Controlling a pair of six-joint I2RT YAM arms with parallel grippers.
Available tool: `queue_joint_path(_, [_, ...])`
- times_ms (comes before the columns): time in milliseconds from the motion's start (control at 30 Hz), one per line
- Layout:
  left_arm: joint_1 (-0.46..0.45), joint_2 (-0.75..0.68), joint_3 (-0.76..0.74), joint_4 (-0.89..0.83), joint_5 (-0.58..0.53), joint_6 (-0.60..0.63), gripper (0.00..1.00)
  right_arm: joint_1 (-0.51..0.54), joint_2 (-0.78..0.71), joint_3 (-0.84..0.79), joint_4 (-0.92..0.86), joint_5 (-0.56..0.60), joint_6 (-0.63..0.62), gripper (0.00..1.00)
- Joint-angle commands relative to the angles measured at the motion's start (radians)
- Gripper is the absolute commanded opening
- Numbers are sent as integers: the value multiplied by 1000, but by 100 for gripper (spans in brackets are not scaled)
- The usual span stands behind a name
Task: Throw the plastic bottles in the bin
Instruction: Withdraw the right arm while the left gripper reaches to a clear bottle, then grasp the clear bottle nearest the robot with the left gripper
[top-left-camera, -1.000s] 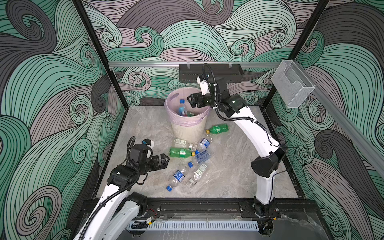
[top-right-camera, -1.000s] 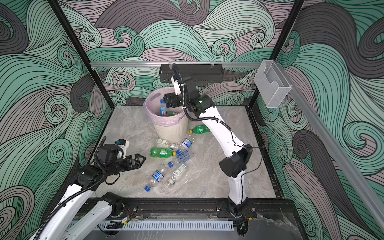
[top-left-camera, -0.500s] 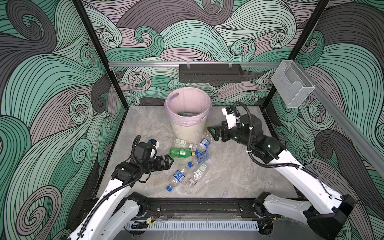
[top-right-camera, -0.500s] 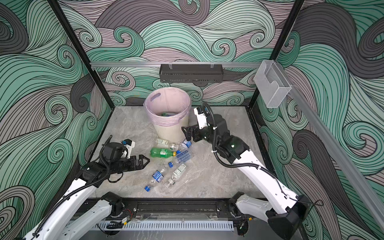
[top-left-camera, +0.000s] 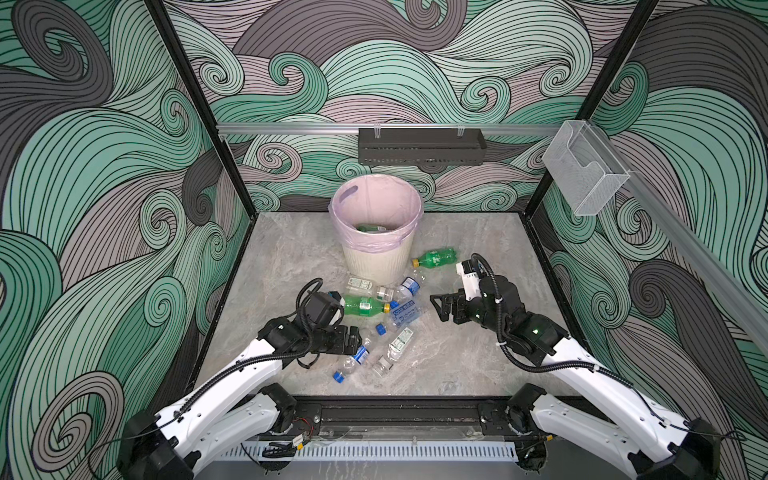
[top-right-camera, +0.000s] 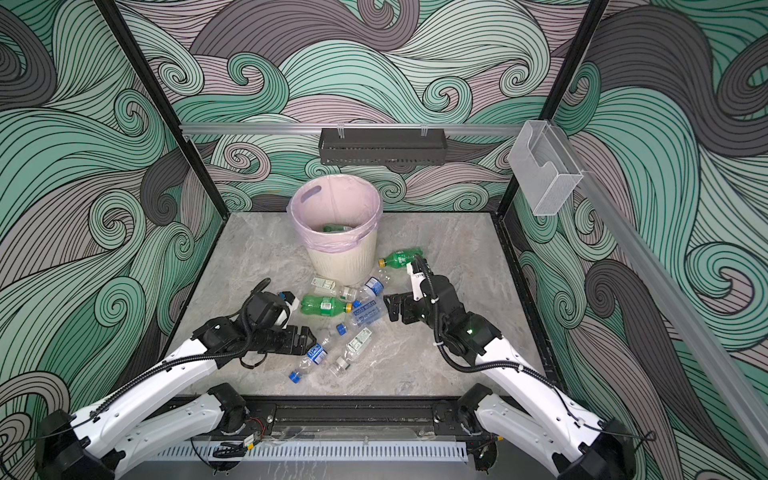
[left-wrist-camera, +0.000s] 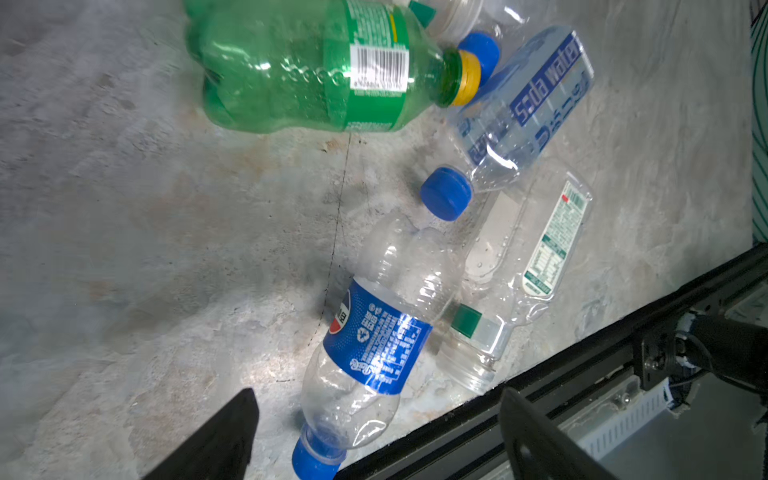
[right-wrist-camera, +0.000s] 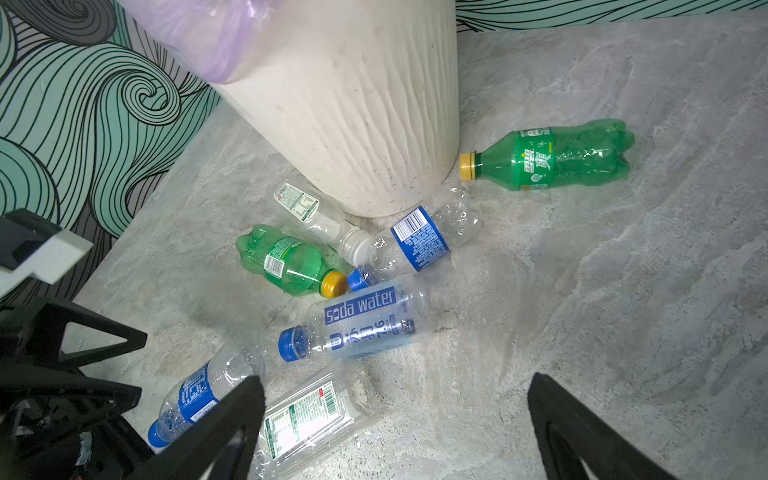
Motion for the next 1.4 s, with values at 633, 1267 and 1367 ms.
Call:
queue_joint_path(633, [-145,274,-50,255,-67,5,83,-15,-103,-129,21,70,52,100])
queue_joint_path(1267, [-183,347,-4,201,-218,-57,53,-23,-163,-178,3,88,61,100])
queue_joint_path(1367, [-183,281,-3,175,-254,-63,50,-23,-164,-180,4,87,62,100])
